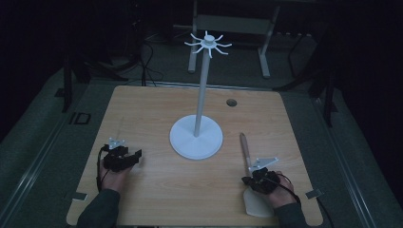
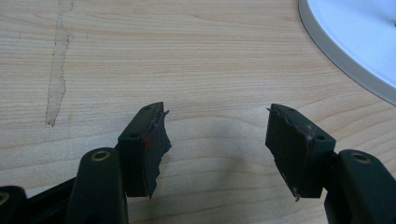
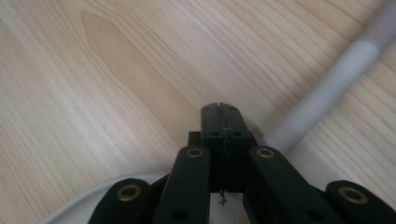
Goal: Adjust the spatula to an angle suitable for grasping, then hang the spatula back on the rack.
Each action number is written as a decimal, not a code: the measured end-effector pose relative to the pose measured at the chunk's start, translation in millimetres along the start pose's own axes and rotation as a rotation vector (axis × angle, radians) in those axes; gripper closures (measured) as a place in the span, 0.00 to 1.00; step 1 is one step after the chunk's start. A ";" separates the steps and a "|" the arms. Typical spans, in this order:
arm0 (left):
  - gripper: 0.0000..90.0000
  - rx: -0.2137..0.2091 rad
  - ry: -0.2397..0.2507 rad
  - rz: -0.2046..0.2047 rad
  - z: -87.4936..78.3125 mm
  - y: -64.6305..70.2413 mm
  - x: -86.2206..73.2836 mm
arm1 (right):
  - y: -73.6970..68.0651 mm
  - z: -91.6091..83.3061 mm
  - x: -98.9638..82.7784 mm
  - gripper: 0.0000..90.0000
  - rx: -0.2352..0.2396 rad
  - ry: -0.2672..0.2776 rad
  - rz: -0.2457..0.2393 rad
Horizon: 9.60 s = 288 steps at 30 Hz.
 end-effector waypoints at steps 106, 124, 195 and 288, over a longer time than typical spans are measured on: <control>0.42 -0.004 0.001 0.002 0.8 0.6 0.2 | 83.0 41.7 54.0 0.82 -0.251 -0.406 0.349; 0.42 -0.003 0.000 0.003 1.0 0.6 0.3 | 73.7 25.5 58.4 0.83 -0.260 -0.305 0.358; 0.42 -0.003 0.001 0.003 2.1 1.1 0.6 | 22.4 -88.9 124.9 0.84 -0.192 0.563 0.166; 0.42 -0.004 0.007 -0.003 1.6 0.4 1.1 | 33.9 -122.9 209.1 0.84 -0.176 0.701 0.167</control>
Point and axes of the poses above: each handheld gripper's, and its own axes: z roughly forward along the jaws, x roughly out of its top, y roughly to its right, the point moved 5 cm from there along z, roughly forward along the jaws, and after that the axes turned 12 degrees about -x, right-handed, at the moved point
